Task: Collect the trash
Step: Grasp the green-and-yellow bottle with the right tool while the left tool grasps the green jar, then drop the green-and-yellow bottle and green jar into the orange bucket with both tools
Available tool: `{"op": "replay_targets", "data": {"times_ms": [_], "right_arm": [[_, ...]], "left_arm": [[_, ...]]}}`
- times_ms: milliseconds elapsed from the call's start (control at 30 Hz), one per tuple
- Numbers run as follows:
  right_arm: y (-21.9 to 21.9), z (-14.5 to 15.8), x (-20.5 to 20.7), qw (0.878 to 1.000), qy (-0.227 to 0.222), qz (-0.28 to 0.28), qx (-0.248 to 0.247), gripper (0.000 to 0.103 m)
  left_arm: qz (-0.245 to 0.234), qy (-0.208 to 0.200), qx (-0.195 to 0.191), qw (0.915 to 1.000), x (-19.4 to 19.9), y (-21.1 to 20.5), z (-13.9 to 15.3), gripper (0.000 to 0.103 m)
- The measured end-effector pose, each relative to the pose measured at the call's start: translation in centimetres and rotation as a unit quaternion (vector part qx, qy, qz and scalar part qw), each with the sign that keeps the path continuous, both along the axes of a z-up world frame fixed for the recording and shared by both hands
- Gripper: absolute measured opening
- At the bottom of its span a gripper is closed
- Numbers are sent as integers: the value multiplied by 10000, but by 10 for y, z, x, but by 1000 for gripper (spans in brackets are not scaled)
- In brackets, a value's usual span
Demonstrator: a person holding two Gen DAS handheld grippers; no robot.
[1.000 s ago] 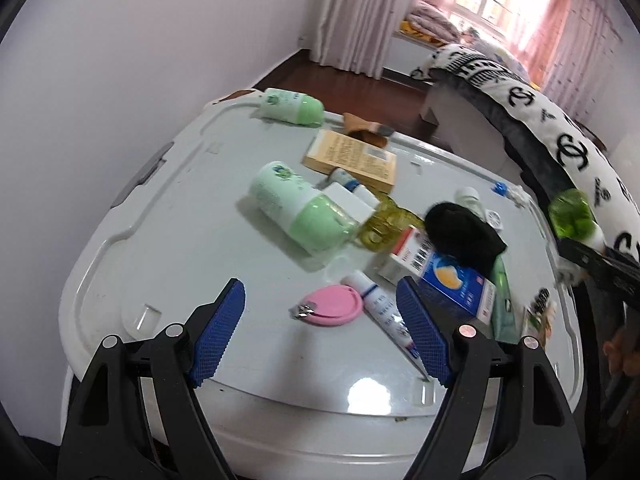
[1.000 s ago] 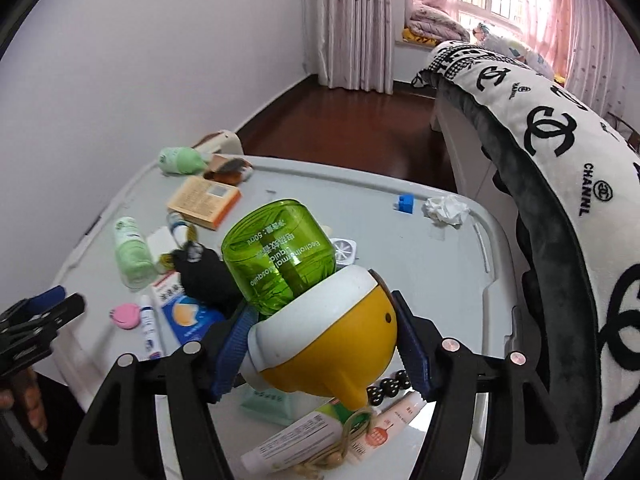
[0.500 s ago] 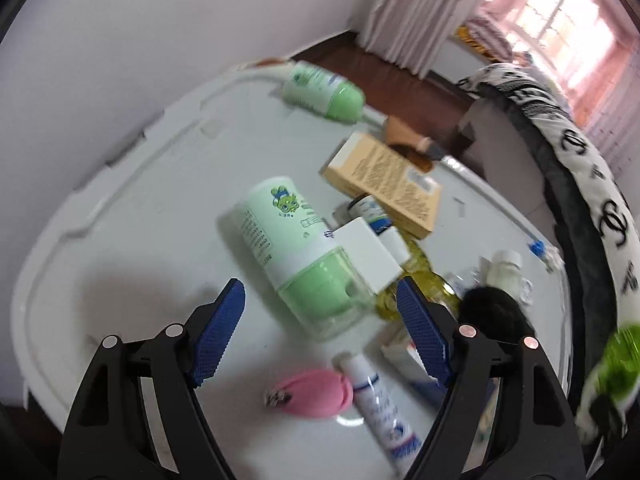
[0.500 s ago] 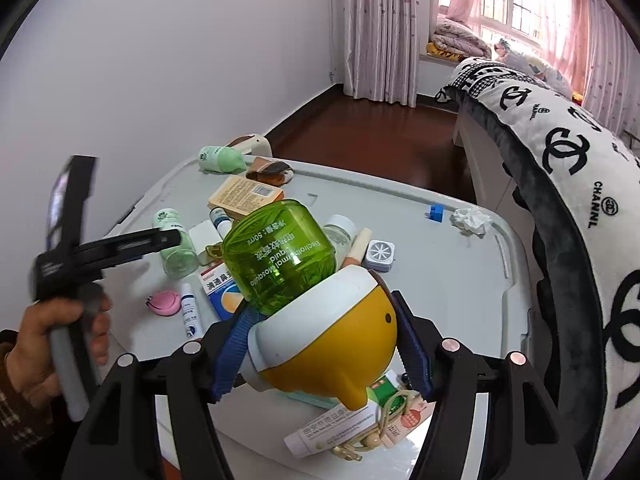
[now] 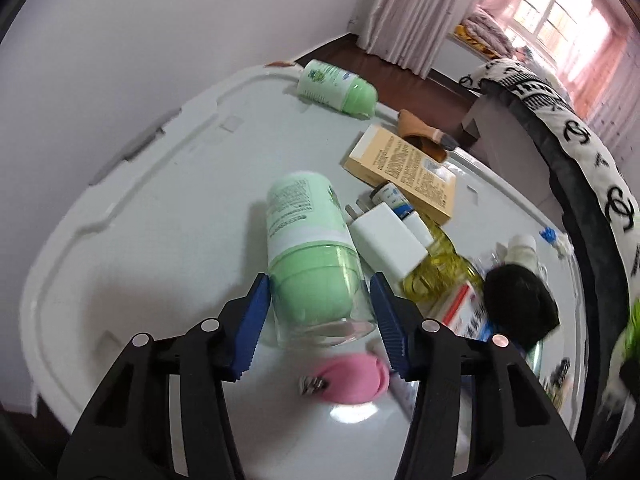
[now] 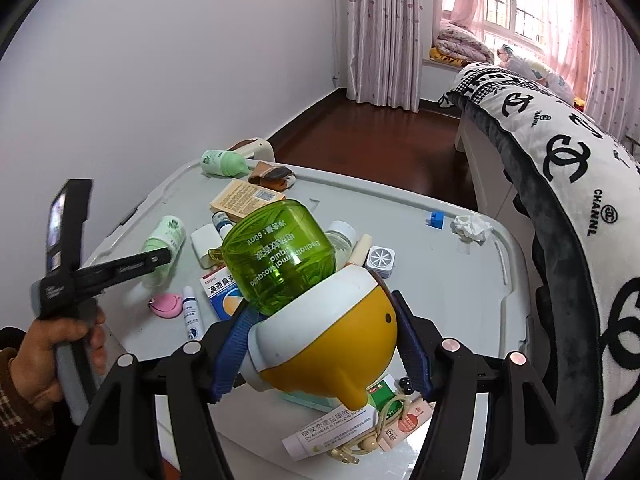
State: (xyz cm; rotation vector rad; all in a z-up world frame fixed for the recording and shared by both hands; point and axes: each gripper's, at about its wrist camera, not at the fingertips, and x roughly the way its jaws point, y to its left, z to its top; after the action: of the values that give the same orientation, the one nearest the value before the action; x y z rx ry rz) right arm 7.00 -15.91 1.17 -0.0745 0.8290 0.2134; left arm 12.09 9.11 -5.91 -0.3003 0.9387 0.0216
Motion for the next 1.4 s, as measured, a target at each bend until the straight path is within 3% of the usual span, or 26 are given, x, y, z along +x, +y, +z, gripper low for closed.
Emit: {"op": "replay_targets", "data": {"times_ms": [233, 867, 1067, 1233, 1400], "right_arm": [[-1, 3, -3, 10000, -45, -21, 9, 65], [-7, 7, -4, 9999, -97, -102, 25, 65], [-3, 16, -15, 9998, -199, -44, 72, 65], [14, 24, -53, 9993, -303, 94, 216, 65], [30, 2, -104, 9986, 122, 236, 453, 65]], "left_arm": [[-342, -152, 247, 9990, -28, -7, 19, 49], [-657, -443, 425, 9959, -45, -15, 65, 47], [-1039, -519, 513, 9919, -80, -25, 88, 47], [-1605, -273, 689, 9842, -131, -32, 86, 47], [-2203, 250, 745, 9723, -180, -36, 64, 47]]}}
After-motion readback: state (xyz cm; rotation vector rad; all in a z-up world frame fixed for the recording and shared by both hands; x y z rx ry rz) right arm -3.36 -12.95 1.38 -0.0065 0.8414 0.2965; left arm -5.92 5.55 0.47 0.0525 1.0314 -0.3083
